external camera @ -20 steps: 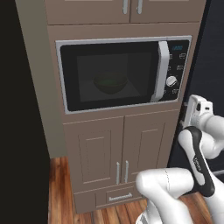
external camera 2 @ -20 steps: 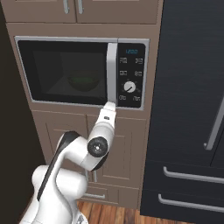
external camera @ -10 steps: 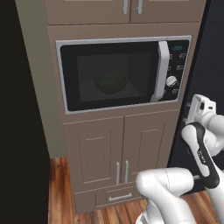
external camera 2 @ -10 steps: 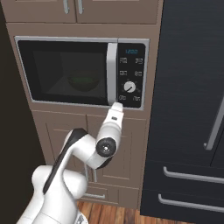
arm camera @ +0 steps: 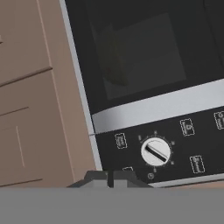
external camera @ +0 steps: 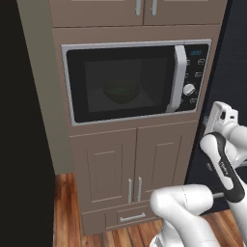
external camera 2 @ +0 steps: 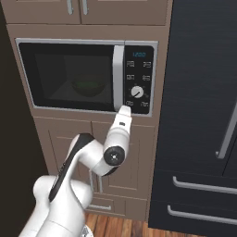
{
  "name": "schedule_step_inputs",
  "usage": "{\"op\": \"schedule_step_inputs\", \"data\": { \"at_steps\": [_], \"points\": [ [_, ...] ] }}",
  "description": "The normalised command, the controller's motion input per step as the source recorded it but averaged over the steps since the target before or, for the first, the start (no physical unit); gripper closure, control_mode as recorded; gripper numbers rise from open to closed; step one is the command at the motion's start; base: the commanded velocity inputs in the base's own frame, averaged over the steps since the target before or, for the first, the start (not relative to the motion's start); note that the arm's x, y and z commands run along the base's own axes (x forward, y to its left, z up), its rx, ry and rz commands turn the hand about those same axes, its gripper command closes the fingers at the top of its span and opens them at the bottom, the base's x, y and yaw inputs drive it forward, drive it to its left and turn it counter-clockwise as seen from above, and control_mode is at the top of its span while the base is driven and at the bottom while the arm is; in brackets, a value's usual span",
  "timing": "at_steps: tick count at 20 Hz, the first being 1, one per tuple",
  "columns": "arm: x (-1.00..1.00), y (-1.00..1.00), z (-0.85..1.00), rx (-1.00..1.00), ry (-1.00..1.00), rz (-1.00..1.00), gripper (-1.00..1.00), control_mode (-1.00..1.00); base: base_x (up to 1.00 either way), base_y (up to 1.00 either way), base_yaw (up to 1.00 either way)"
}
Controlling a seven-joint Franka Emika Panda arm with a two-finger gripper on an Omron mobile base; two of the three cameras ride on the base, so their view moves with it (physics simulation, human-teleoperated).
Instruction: Pick the corn from the sink and place it in the bowl. Then pick the bowl and place it in the microwave. Then close the microwave door and press the start button.
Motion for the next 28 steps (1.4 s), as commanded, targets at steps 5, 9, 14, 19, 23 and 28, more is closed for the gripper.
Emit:
{"op": "schedule_step_inputs", "data": {
  "at_steps": [5, 9, 14, 19, 23, 28],
  "points": [
    [0.07, 0.0, 0.09, 0.0, -0.09, 0.0, 1.0, -1.0, 0.0, 0.0, 0.0],
    [0.41, 0.15, 0.04, 0.0, -0.02, 0.0, 1.0, -1.0, 0.0, 0.0, 0.0],
    [0.44, 0.06, 0.05, 0.0, 0.0, 0.0, 1.0, -1.0, 0.0, 0.0, 0.0],
    [0.39, 0.01, 0.08, 0.0, 0.0, 0.0, 1.0, -1.0, 0.0, 0.0, 0.0],
    [0.32, 0.0, 0.01, 0.0, 0.0, 0.0, 1.0, -1.0, 0.0, 0.0, 0.0],
    [0.24, 0.0, 0.0, 0.0, 0.0, 0.0, 1.0, -1.0, 0.0, 0.0, 0.0]
  ]
}}
